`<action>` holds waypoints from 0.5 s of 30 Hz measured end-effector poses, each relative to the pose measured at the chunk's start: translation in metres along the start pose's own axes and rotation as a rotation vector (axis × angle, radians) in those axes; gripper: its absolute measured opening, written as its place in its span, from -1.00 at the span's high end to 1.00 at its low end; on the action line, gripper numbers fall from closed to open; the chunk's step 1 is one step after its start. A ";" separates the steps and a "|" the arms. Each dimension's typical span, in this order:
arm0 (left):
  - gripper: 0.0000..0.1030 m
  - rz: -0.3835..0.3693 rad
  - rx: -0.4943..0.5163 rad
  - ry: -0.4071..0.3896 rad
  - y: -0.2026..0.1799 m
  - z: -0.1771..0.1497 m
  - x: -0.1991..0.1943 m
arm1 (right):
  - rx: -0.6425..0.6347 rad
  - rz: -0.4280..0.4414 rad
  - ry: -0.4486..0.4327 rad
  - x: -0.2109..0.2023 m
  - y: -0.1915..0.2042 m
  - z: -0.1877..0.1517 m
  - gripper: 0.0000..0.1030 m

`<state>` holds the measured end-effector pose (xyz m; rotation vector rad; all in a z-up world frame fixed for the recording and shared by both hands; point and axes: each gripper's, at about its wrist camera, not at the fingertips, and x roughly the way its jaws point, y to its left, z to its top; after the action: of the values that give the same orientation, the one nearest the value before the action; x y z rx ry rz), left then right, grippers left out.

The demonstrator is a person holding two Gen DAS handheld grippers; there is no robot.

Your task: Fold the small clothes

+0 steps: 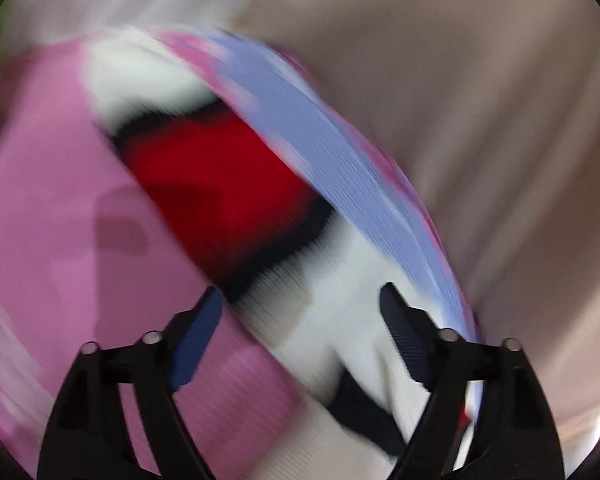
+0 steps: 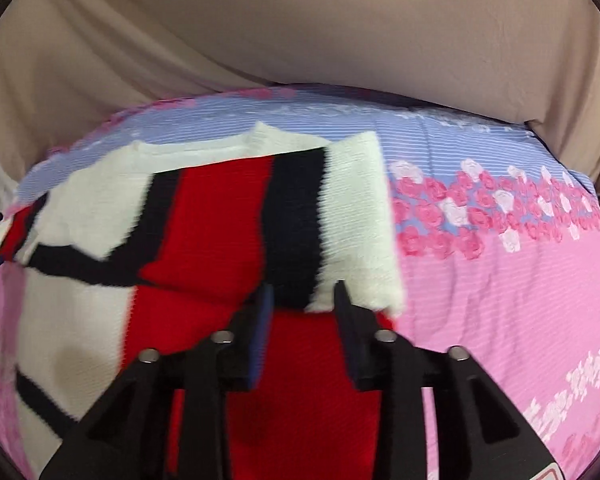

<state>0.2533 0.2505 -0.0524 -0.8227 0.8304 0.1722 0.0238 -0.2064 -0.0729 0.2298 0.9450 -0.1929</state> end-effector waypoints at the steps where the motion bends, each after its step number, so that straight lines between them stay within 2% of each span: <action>1: -0.54 0.025 -0.038 -0.020 0.016 0.020 0.001 | -0.001 0.026 0.005 -0.005 0.008 -0.003 0.28; 3: -0.54 0.119 -0.112 -0.061 0.055 0.068 0.010 | -0.013 0.057 0.032 -0.009 0.028 -0.014 0.28; 5: -0.54 0.173 -0.156 -0.060 0.082 0.097 0.025 | -0.039 0.075 0.062 -0.014 0.046 -0.028 0.26; 6: -0.42 0.191 -0.178 -0.048 0.093 0.106 0.032 | -0.051 0.079 0.079 -0.015 0.054 -0.035 0.22; 8: -0.17 0.199 -0.204 -0.069 0.107 0.122 0.039 | -0.066 0.093 0.116 -0.011 0.071 -0.046 0.19; 9: 0.43 0.192 -0.196 -0.053 0.106 0.129 0.043 | -0.070 0.098 0.129 -0.006 0.073 -0.050 0.18; 10: 0.89 0.190 -0.186 -0.028 0.102 0.132 0.046 | -0.073 0.102 0.143 -0.004 0.076 -0.054 0.18; 11: 0.90 0.193 -0.167 -0.026 0.093 0.135 0.045 | -0.074 0.106 0.158 -0.002 0.080 -0.057 0.18; 13: 0.92 0.150 -0.055 -0.088 0.052 0.137 0.024 | -0.060 0.122 0.160 -0.001 0.080 -0.060 0.18; 15: 0.92 0.079 0.137 -0.142 -0.019 0.123 -0.008 | -0.039 0.138 0.152 -0.005 0.078 -0.060 0.17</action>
<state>0.3285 0.3265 0.0126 -0.6421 0.7325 0.2381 -0.0052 -0.1150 -0.0944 0.2756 1.0787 -0.0295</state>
